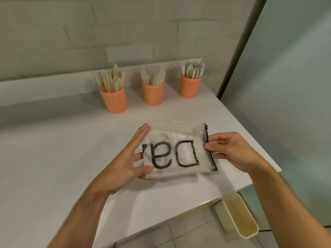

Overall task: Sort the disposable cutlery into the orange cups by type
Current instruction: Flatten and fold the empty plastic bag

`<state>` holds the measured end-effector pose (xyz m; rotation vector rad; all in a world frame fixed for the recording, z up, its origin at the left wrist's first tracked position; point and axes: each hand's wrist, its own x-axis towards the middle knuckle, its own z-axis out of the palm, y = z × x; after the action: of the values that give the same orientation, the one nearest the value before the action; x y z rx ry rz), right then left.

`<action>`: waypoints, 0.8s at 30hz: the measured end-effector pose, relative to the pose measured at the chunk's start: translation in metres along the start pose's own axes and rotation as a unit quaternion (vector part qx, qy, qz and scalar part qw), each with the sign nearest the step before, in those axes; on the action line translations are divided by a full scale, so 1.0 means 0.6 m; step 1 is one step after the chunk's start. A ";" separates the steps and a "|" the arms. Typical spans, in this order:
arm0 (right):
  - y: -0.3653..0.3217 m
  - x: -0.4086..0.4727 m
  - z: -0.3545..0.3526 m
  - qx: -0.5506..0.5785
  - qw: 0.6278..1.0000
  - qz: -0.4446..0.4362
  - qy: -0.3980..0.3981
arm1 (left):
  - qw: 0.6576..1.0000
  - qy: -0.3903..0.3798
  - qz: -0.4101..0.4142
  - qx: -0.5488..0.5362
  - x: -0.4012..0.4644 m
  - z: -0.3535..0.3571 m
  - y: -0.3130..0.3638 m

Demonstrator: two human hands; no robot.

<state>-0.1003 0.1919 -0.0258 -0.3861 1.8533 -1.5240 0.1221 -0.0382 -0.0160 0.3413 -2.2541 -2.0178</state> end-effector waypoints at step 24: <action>0.235 -0.217 -0.589 -0.308 0.941 0.085 0.112 | 0.802 -0.057 0.093 0.587 0.312 0.615 -0.068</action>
<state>-0.2176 0.5702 -0.0933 -0.3285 2.4621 -0.8716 -0.1364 0.2721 -0.1146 0.0353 -3.1406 -0.3121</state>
